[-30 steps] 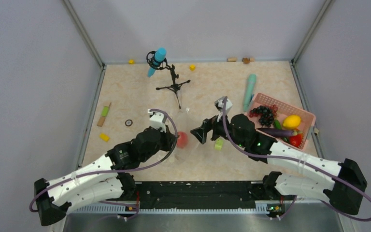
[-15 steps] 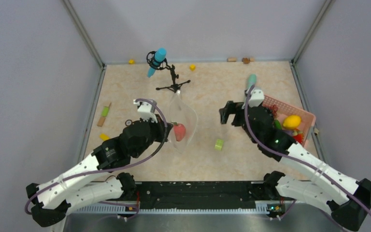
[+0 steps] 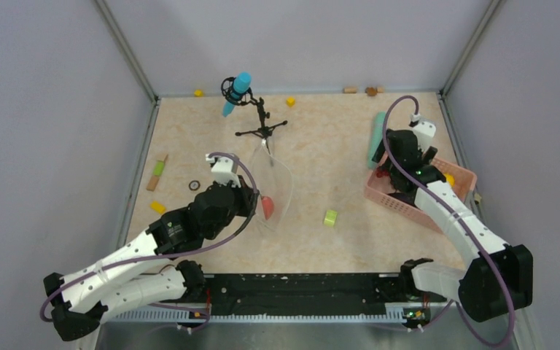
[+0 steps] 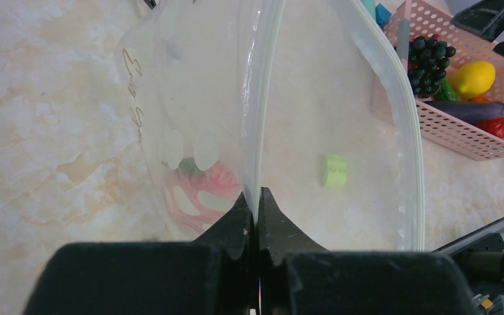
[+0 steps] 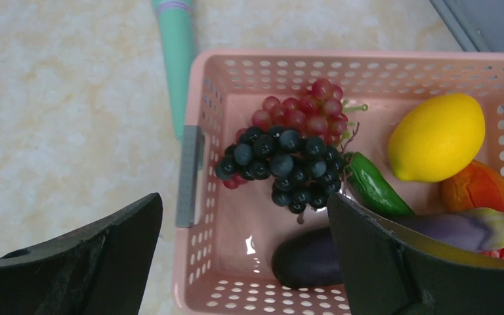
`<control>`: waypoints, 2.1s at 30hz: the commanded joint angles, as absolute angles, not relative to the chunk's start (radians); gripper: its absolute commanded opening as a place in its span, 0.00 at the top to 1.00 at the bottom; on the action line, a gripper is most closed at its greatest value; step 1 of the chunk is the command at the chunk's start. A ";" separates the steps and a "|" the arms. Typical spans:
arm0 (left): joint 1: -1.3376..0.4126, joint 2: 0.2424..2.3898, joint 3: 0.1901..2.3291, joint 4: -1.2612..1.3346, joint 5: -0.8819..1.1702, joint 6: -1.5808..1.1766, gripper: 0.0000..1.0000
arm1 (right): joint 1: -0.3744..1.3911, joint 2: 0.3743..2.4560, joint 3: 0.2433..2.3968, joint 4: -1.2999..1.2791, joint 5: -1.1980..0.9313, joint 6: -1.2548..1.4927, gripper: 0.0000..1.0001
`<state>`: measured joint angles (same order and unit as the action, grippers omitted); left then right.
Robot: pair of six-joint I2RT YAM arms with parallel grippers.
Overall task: Place the food in the zip-top bag and seal the zipper
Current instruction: Pick up the fake fruit from the bin.
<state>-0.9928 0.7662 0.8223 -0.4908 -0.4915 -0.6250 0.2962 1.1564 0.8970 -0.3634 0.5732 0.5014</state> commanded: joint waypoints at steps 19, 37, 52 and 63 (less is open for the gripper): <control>-0.991 0.805 0.724 -0.276 -0.400 -0.564 1.00 | 0.069 1.383 0.737 -0.017 0.366 0.561 0.10; -0.990 0.796 0.713 -0.265 -0.390 -0.557 1.00 | 0.057 1.444 0.698 0.048 0.453 0.602 0.26; -0.990 0.794 0.707 -0.259 -0.381 -0.556 1.00 | 0.055 1.439 0.692 0.053 0.464 0.600 0.77; -0.991 0.798 0.687 -0.223 -0.380 -0.551 1.00 | 0.055 1.200 0.714 -0.090 0.450 0.589 1.00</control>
<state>-0.9928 0.8070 0.7025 -0.2916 -0.3748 -0.5713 0.0673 1.3624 0.7002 -0.0284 0.4255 0.5953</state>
